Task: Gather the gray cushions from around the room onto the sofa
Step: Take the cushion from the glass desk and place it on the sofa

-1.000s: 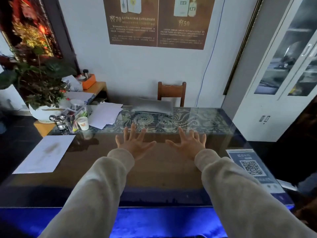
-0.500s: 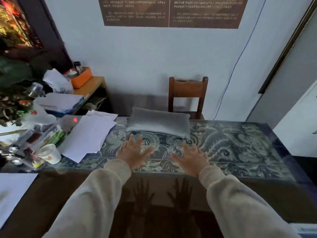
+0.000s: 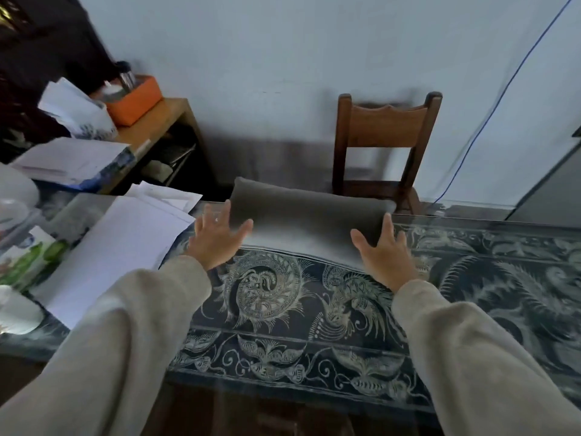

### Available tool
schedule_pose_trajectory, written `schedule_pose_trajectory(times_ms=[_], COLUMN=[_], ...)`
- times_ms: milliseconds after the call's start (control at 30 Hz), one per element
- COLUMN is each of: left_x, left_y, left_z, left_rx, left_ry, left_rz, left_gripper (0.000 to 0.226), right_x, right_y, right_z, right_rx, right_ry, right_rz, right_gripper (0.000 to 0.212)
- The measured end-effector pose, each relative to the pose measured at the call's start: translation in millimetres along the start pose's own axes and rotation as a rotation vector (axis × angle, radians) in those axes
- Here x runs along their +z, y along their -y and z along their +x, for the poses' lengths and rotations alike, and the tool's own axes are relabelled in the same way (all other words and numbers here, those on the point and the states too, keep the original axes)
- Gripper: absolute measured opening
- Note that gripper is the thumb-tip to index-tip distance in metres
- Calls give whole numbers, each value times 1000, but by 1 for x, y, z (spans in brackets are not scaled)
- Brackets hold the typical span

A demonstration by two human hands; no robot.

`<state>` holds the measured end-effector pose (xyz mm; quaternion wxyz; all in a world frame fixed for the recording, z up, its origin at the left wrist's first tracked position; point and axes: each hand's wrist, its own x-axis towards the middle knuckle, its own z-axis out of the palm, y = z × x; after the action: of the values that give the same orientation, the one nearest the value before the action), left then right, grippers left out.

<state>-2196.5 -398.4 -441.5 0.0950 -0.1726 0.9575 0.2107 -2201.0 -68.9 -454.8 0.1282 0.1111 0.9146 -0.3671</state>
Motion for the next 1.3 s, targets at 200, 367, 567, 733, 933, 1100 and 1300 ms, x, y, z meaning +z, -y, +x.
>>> schedule_pose_trajectory(times_ms=[200, 367, 567, 733, 933, 1100, 1300], left_x=[14, 47, 53, 54, 45, 34, 23], left_y=[-6, 7, 9, 17, 22, 43, 84], left_z=[51, 43, 36, -2, -67, -153, -242], left_rx=[8, -5, 12, -31, -77, -151, -200], left_ry=[-56, -161, -190, -111, -55, 20, 87], left_rz=[-511, -585, -646, -670, -646, -685, -753], left_gripper=[92, 76, 74, 86, 69, 80, 82], right_x=[21, 37, 40, 26, 10, -2, -6], right_y=[-19, -22, -29, -39, -44, -60, -68], right_z=[20, 17, 12, -8, -61, -140, -233], right_rx=[-23, -54, -69, -64, -43, 57, 43], right_ry=[-88, -192, -194, -87, -19, 42, 33], right_rz=[173, 86, 213, 356, 287, 266, 168], right_gripper=[92, 90, 91, 92, 94, 98, 100])
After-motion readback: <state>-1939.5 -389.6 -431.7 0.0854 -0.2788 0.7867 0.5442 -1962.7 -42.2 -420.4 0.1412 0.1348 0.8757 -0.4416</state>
